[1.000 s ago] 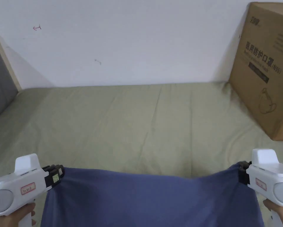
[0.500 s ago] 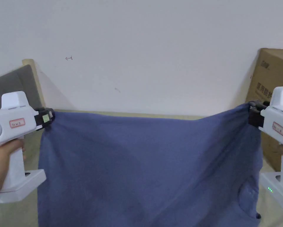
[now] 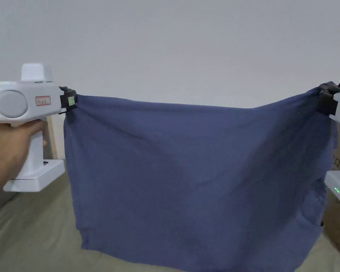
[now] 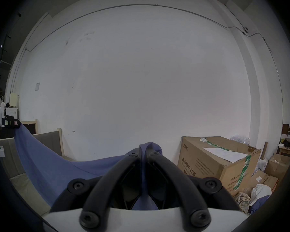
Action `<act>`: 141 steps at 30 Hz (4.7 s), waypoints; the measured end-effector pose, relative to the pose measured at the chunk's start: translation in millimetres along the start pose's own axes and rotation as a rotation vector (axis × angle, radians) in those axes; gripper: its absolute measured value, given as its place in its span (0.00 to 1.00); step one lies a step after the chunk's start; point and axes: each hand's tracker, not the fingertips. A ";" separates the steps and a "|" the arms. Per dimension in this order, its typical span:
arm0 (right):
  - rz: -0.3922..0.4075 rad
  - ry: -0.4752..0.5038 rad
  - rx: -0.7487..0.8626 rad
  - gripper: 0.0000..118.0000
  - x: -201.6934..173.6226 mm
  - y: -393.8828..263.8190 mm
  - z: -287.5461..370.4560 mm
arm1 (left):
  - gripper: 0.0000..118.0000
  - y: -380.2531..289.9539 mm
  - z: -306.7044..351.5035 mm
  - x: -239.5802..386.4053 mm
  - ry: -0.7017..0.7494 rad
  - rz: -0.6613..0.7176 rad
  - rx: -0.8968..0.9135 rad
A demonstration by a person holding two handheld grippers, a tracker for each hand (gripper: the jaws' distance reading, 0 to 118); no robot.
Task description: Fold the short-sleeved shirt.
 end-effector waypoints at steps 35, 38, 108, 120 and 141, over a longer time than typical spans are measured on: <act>-0.190 0.056 -0.539 0.01 -33.3 -331.3 212.7 | 0.01 -351.6 135.9 -57.2 0.027 0.068 -0.540; -0.215 0.066 -0.583 0.01 -30.4 -345.6 249.7 | 0.01 -379.7 169.3 -69.8 0.038 0.068 -0.585; -0.011 -0.061 -0.220 0.00 -103.6 -238.3 297.3 | 0.00 -348.8 253.7 -36.6 0.007 0.025 -0.422; -0.032 -0.054 -0.316 0.00 -101.1 -265.0 292.7 | 0.71 -437.6 264.1 -85.9 0.088 0.167 -0.862; -0.145 -0.067 -0.790 0.65 -54.9 -362.4 321.8 | 0.06 -474.9 260.5 -83.4 0.071 0.115 -0.863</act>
